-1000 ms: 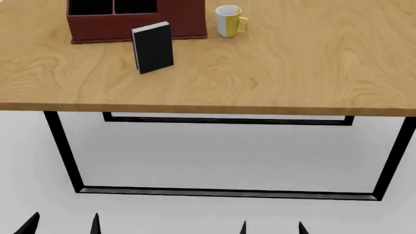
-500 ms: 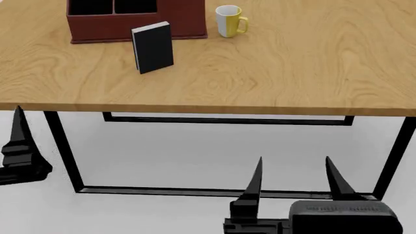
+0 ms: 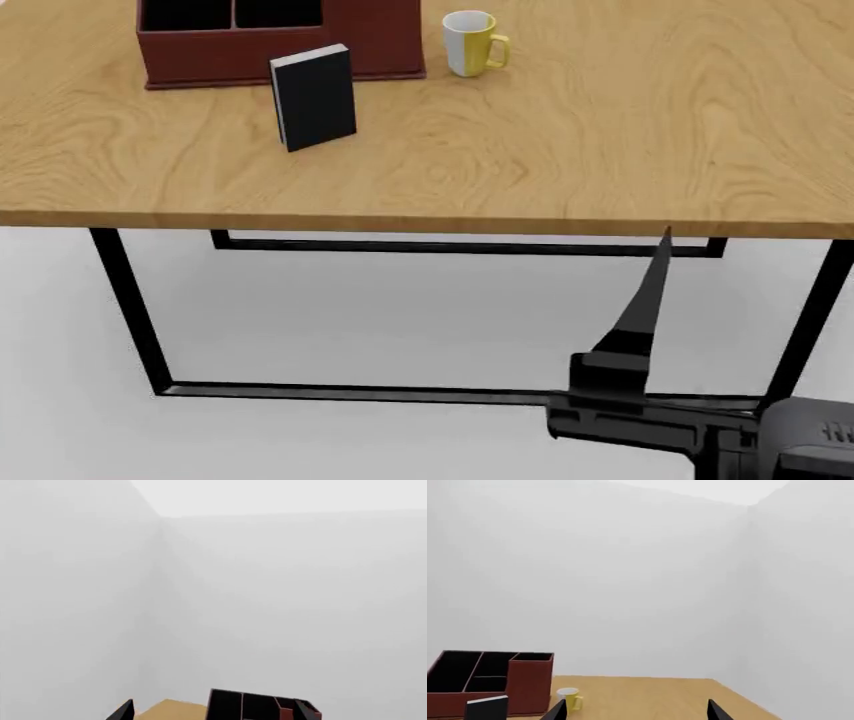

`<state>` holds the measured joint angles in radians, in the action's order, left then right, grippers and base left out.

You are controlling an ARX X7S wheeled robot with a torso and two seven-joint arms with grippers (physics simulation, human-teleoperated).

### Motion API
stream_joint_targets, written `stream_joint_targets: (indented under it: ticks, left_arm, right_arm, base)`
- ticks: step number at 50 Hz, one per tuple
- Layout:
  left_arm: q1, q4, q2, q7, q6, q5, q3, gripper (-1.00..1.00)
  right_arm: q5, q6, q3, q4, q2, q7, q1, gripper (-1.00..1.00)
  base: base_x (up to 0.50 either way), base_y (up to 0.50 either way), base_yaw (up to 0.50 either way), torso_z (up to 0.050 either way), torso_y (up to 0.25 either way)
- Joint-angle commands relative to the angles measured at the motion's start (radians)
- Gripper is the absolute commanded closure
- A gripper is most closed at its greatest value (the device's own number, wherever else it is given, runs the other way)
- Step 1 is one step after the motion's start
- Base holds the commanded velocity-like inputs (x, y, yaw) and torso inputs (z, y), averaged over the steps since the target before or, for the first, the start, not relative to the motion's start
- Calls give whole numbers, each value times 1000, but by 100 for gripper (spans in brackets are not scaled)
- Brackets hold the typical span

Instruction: Pick up the book and place it in the front compartment of the caddy.

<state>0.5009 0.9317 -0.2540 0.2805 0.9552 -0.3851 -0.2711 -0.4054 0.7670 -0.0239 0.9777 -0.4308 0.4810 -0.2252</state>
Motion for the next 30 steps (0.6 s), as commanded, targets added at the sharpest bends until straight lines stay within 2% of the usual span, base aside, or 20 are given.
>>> stream_joint_targets:
  ticks: [1,19,30]
  left_arm:
    - [31,102,-19,57,105,-73,-25,-100]
    - [25,66,-22,83,65,-81,6,-100]
    - [29,73,-30,98,72,-101,2,-100]
  right_arm:
    - [-317,-98,77,59,-285,373,-1,-100]
    - [-311,-152,104,34,-299,373,8,-100]
    - [-318,-169,107,40,-315,382,14,-100]
  base:
    - [0,0,0,0,0]
    - [209,0,0,0,0]
    - [335,0,0,0,0]
